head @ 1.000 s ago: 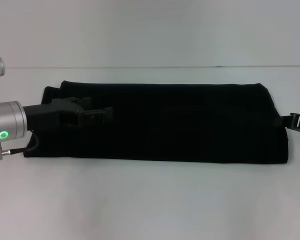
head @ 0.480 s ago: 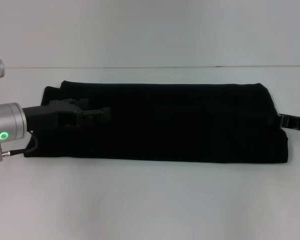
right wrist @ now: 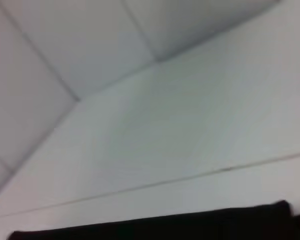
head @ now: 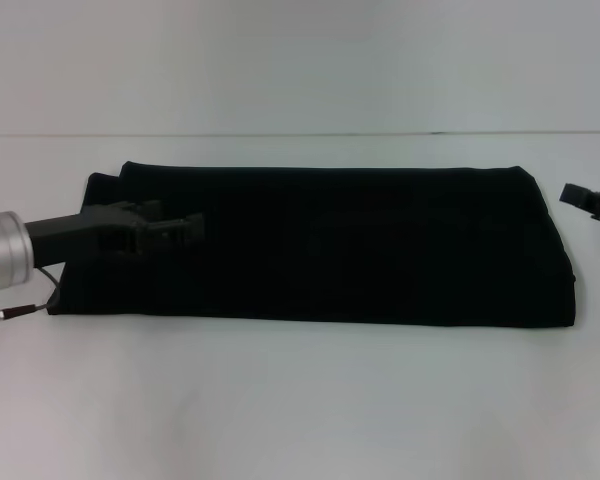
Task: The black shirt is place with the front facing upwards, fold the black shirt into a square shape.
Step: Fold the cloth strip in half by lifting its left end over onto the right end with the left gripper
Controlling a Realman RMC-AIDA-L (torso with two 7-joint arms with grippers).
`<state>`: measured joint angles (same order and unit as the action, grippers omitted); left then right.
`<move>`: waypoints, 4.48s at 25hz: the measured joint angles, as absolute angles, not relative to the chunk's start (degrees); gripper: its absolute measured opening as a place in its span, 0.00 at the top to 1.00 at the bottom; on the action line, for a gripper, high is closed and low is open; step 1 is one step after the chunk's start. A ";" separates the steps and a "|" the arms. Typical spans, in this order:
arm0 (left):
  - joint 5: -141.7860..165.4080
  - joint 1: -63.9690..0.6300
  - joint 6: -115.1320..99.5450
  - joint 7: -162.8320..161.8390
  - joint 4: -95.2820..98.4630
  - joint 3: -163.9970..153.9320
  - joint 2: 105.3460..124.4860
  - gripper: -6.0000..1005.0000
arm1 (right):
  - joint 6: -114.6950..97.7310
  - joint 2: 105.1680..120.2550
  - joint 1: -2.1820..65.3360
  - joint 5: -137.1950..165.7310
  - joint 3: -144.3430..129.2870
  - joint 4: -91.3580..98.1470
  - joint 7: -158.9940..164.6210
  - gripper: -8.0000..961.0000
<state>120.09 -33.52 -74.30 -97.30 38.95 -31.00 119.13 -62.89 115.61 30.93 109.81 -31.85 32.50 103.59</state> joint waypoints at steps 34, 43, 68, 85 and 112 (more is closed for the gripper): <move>126.29 -29.53 -88.98 -123.90 36.57 -27.14 113.72 0.11 | -85.94 114.84 36.18 114.11 -39.97 32.69 82.09 0.02; 131.21 -30.14 -83.03 -136.80 35.09 -27.05 111.82 0.11 | -85.78 114.87 37.06 114.17 -40.13 32.64 82.20 0.02; 139.02 -32.88 -74.28 -142.76 32.23 -27.04 110.07 0.11 | -85.16 115.02 37.27 114.08 -36.37 32.61 82.24 0.02; 139.69 -33.66 -77.94 -154.14 31.99 -26.58 108.57 0.11 | -84.46 115.15 37.35 114.08 -34.37 32.60 81.78 0.02; 141.00 -35.48 -72.08 -156.78 27.95 -26.99 108.26 0.12 | -82.79 115.58 37.17 113.61 -33.36 32.52 81.03 0.02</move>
